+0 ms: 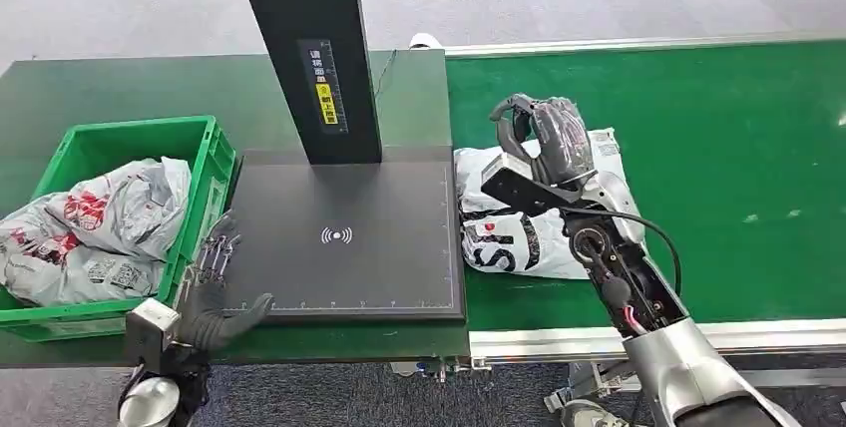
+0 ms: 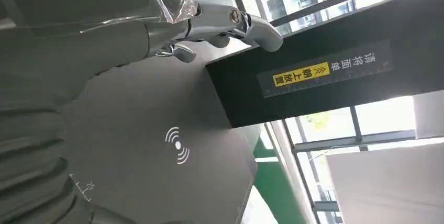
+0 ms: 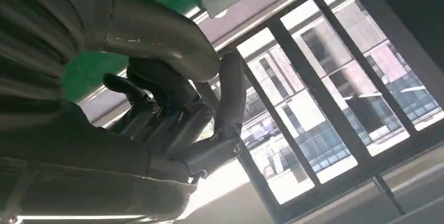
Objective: Moved the parcel from conveyor to table for the left to box.
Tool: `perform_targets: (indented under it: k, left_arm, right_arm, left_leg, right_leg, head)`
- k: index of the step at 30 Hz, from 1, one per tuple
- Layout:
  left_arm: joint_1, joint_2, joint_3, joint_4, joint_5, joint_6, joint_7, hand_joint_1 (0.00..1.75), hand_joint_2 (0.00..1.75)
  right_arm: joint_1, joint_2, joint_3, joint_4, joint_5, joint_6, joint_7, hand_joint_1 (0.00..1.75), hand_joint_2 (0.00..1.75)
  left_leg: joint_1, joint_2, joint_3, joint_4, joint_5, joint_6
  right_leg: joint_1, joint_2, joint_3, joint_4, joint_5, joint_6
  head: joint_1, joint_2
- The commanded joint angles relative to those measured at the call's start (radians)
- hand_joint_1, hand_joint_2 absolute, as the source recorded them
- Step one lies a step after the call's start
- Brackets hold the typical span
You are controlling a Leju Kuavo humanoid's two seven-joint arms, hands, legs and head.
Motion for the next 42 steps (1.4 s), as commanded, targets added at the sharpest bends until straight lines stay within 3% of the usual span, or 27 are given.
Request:
perform_targets:
  k: [1, 5, 18, 27, 31, 34, 39, 41, 42]
  left_arm:
    - [-0.017, -0.016, -0.006, 0.057, -0.006, -0.001, -0.006, 0.0, 1.75]
    - [-0.033, -0.015, -0.01, 0.082, -0.007, -0.007, -0.011, 0.0, 1.75]
    - [-0.061, -0.017, -0.024, 0.109, -0.011, -0.018, -0.014, 0.0, 1.75]
    - [-0.07, -0.019, -0.021, 0.115, -0.01, -0.016, -0.015, 0.0, 1.75]
    - [-0.056, -0.006, -0.015, 0.107, -0.004, -0.017, -0.013, 0.0, 1.75]
    - [-0.037, -0.001, -0.008, 0.09, 0.0, -0.016, -0.014, 0.0, 1.75]
    - [-0.035, -0.001, -0.007, 0.089, 0.0, -0.016, -0.014, 0.0, 1.75]
    - [-0.04, -0.003, -0.008, 0.086, 0.002, -0.013, -0.014, 0.0, 1.75]
    - [-0.049, -0.004, -0.008, 0.094, 0.003, -0.012, -0.011, 0.0, 1.75]
  right_arm:
    - [-0.077, 0.019, 0.089, 0.04, 0.01, 0.015, 0.012, 1.75, 1.75]
    - [-0.153, 0.072, 0.227, 0.092, 0.035, 0.074, -0.02, 1.75, 1.75]
    - [-0.154, 0.09, 0.466, 0.063, 0.045, 0.182, -0.054, 1.75, 1.75]
    - [-0.176, 0.117, 0.504, 0.133, 0.048, 0.212, -0.046, 1.75, 1.75]
    - [-0.213, 0.146, 0.555, 0.236, 0.062, 0.271, 0.016, 1.75, 1.75]
    - [-0.199, 0.137, 0.497, 0.24, 0.086, 0.122, 0.12, 1.75, 1.75]
    - [-0.208, 0.127, 0.493, 0.24, 0.087, 0.127, 0.118, 1.75, 1.75]
    - [-0.197, 0.114, 0.437, 0.225, 0.129, 0.002, 0.205, 0.0, 1.75]
    - [-0.198, 0.108, 0.403, 0.237, 0.127, -0.01, 0.232, 0.0, 1.75]
  left_leg:
    - [-0.001, 0.0, 0.001, -0.001, 0.0, 0.002]
    - [-0.001, 0.004, 0.002, 0.0, -0.001, 0.002]
    - [0.0, -0.001, 0.002, -0.002, 0.0, 0.003]
    - [0.0, -0.001, 0.002, -0.001, 0.0, 0.003]
    - [0.0, 0.001, 0.002, -0.001, 0.0, 0.002]
    - [0.0, 0.001, 0.003, -0.002, 0.0, 0.003]
    - [0.0, 0.0, 0.002, -0.001, 0.0, 0.003]
    - [0.0, 0.0, 0.003, -0.002, 0.0, 0.003]
    - [0.0, -0.001, 0.001, -0.001, 0.0, 0.002]
  right_leg:
    - [0.0, 0.0, 0.001, 0.0, 0.0, -0.003]
    - [0.0, 0.003, 0.0, 0.0, 0.001, -0.003]
    - [0.001, -0.002, 0.002, -0.001, 0.0, -0.004]
    - [0.001, -0.002, 0.002, -0.001, 0.0, -0.003]
    - [0.001, 0.0, 0.001, 0.0, 0.0, -0.002]
    - [0.001, 0.0, 0.002, -0.001, 0.0, -0.003]
    - [0.001, -0.001, 0.002, -0.001, 0.0, -0.003]
    - [0.001, -0.001, 0.003, -0.002, 0.0, -0.004]
    - [0.001, -0.002, 0.001, -0.001, 0.0, -0.003]
  head:
    - [0.0, 0.0]
    - [0.0, 0.0]
    - [0.0, 0.0]
    - [0.0, 0.0]
    - [0.0, 0.0]
    - [0.0, 0.0]
    - [0.0, 0.0]
    - [0.0, 0.0]
    - [0.0, 0.0]
